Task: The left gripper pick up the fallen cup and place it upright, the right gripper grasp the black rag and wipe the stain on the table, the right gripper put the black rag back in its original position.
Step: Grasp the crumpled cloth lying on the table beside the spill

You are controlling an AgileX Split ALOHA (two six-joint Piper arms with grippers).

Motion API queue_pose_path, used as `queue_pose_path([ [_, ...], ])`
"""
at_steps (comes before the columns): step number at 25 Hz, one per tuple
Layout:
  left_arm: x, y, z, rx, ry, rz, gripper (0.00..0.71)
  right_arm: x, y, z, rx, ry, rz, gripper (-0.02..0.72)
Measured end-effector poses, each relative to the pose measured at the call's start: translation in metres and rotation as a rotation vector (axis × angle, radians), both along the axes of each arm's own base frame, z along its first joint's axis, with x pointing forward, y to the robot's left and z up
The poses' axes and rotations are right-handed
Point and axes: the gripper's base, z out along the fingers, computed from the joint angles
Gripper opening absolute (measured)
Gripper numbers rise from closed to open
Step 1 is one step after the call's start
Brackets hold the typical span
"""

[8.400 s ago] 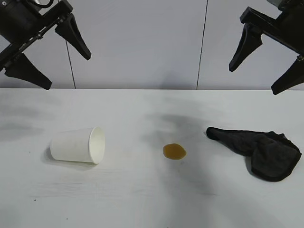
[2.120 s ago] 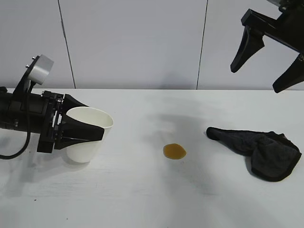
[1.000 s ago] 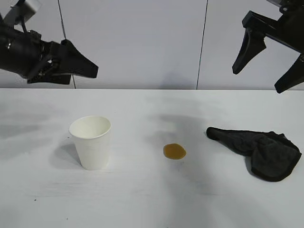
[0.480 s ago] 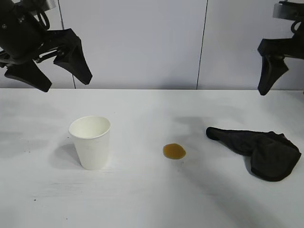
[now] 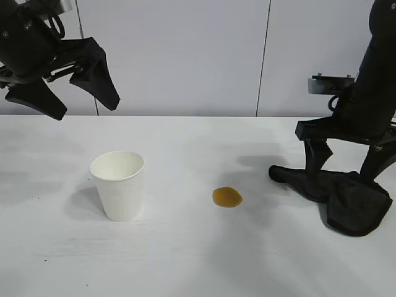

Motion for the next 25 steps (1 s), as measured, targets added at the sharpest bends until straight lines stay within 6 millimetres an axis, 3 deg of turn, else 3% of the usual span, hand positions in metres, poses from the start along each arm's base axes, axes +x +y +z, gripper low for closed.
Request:
queue_pose_path([
  [4, 0.0, 0.0, 0.0, -0.008, 0.01, 0.017, 0.694, 0.0, 0.0, -0.006, -0.014, 0.015, -0.004, 0.552],
  [10, 0.004, -0.004, -0.011, -0.058, 0.058, 0.049, 0.694, 0.0, -0.002, -0.017, -0.031, 0.051, 0.002, 0.184],
  [13, 0.004, -0.006, -0.014, -0.087, 0.089, 0.069, 0.694, -0.001, -0.002, -0.019, -0.04, 0.065, 0.005, 0.057],
  [21, 0.002, -0.005, -0.015, -0.114, 0.169, 0.174, 0.694, 0.0, 0.001, -0.016, -0.003, 0.056, -0.025, 0.034],
  [25, 0.001, -0.004, -0.016, -0.095, 0.183, 0.167, 0.694, 0.0, 0.003, -0.001, 0.027, 0.007, -0.042, 0.034],
])
